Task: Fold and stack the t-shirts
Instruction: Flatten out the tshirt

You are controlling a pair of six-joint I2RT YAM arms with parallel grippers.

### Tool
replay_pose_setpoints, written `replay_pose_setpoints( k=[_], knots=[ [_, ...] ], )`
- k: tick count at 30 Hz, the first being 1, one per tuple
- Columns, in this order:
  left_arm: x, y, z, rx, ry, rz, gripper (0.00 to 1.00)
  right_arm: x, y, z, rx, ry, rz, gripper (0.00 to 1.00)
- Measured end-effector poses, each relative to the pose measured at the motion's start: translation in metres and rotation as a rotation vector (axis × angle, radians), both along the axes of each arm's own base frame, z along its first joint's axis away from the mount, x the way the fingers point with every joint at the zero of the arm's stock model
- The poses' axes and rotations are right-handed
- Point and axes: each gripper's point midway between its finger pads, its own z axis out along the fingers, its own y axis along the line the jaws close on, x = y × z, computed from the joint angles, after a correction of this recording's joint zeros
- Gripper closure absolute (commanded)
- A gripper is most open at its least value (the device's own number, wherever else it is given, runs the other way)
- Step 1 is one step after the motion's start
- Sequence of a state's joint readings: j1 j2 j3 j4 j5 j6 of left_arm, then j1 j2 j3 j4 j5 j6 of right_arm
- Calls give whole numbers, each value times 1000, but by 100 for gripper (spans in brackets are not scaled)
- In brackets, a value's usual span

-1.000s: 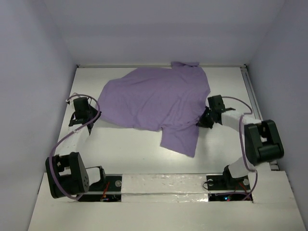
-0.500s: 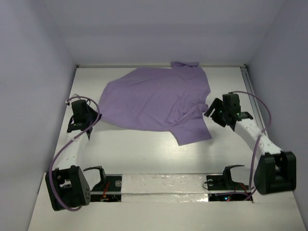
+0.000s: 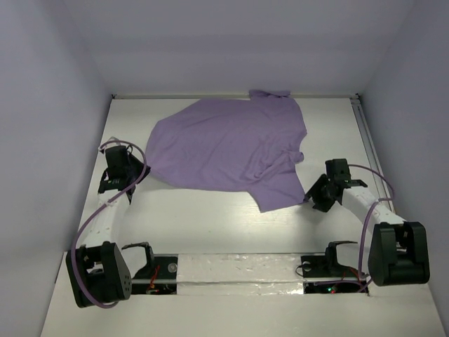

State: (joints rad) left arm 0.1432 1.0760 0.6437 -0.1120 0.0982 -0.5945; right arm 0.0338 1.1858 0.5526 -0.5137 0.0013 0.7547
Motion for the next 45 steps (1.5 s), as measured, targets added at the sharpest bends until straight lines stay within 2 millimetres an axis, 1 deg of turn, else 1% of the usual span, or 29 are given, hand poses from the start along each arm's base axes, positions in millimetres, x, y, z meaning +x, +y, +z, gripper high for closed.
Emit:
replay_pose_setpoints(
  k=[3,8,9,11,12,14,16,18,19,20,21,22,23,24,25,26,27,29,30,32,33,34,36,38,39,41,42,44,45],
  knots=[
    [0,-1,0,-1,0,-4,100,8,8,0,39,-12,16,50],
    [0,-2,0,-2,0,-6,100,21,15,-2,80,-27,32,75],
    [0,-2,0,-2,0,-6,100,24,17,-3,86,-32,36,87],
    [0,-2,0,-3,0,-6,100,26,17,-4,89,-34,36,97],
    [0,-2,0,-4,0,-6,100,26,17,-4,89,-36,36,100],
    [0,-3,0,-9,-1,-5,100,22,14,1,71,-42,35,100],
    [1,-7,2,-27,-1,-5,100,18,10,20,49,-79,43,100],
    [4,-14,14,-39,-11,-15,100,25,6,63,20,-195,50,100],
    [9,-21,27,-38,-23,-33,100,34,3,100,0,-289,57,100],
    [19,-31,49,-33,-57,-62,100,42,1,137,-18,-378,60,100],
    [28,-38,72,-26,-96,-83,100,49,-2,183,-41,-473,64,100],
    [39,-47,105,-13,-153,-104,100,56,-4,225,-60,-566,66,100],
    [49,-54,141,1,-224,-120,100,62,-8,280,-84,-692,64,100],
    [56,-61,182,10,-310,-136,100,61,-11,327,-110,-794,62,100],
    [58,-65,219,15,-383,-144,100,56,-14,370,-136,-885,58,100],
    [57,-68,261,20,-465,-149,100,49,-17,406,-158,-964,51,100],
    [53,-68,305,27,-552,-146,100,38,-21,445,-184,-1042,44,100],
    [35,-63,381,39,-707,-126,100,14,-27,522,-230,-1208,25,100],
    [21,-59,420,45,-797,-112,100,2,-30,555,-252,-1282,13,100],
    [-14,-52,486,52,-948,-86,100,-34,-34,624,-284,-1464,-15,100],
    [-32,-49,512,52,-1017,-75,100,-50,-35,649,-296,-1542,-28,100],
    [-50,-46,535,53,-1079,-62,100,-70,-37,672,-305,-1620,-44,100],
    [-76,-41,562,51,-1160,-43,100,-99,-40,704,-322,-1739,-70,100],
    [-99,-35,583,50,-1225,-18,100,-121,-42,724,-337,-1831,-95,100],
    [-106,-33,590,50,-1247,-7,100,-124,-44,730,-345,-1857,-109,100],
    [-103,-29,590,54,-1244,13,100,-115,-45,737,-360,-1876,-120,100],
    [-94,-29,586,58,-1227,16,100,-102,-46,739,-368,-1870,-121,100],
    [-66,-30,570,67,-1170,19,100,-56,-45,738,-387,-1830,-111,100],
    [-46,-30,557,75,-1126,22,100,-24,-45,733,-397,-1797,-100,100]
  ],
)
